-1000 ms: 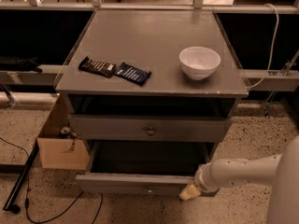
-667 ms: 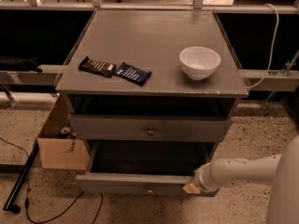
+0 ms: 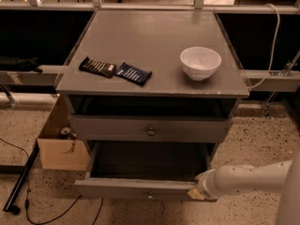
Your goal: Open middle drawer
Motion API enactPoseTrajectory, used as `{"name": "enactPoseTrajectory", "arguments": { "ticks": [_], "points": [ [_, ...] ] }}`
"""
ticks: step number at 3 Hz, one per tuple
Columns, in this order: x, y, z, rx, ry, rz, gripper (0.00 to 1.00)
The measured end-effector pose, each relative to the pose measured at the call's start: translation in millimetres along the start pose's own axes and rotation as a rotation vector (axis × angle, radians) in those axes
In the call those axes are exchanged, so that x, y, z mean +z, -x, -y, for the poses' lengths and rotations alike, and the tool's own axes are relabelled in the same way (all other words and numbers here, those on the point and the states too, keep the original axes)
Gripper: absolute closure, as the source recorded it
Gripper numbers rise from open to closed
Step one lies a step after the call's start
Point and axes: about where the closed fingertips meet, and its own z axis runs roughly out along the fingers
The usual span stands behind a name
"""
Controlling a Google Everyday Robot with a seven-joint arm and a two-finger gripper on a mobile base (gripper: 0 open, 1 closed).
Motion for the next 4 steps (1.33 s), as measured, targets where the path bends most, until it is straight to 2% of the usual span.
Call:
{"name": "enactPoseTrajectory", "arguments": {
  "ticks": [1,2,4],
  "points": [
    [-3.3,-13.3,-11.2,0.002,0.007,-0.008,1.0],
    [-3.2,-13.2,-11.3,0.002,0.007,-0.008,0.82],
    [-3.2,-13.2,-11.3,0.002,0.007,-0.008,0.36]
  ]
}}
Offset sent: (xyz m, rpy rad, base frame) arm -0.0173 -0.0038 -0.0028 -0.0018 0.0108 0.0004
